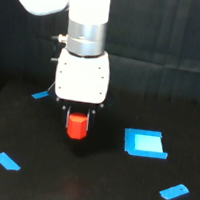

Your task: Pick up the red object from the table

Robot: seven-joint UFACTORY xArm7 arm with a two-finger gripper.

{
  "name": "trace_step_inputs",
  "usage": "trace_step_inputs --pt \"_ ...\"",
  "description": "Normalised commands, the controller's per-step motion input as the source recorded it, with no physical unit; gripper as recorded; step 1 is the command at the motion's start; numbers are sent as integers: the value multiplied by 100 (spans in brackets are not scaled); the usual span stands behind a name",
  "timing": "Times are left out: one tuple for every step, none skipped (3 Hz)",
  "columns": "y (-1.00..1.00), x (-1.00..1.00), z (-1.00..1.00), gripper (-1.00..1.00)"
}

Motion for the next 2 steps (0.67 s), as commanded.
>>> trace_step_inputs --pt "12 1 98 -89" --pt "14 -11 98 -97"
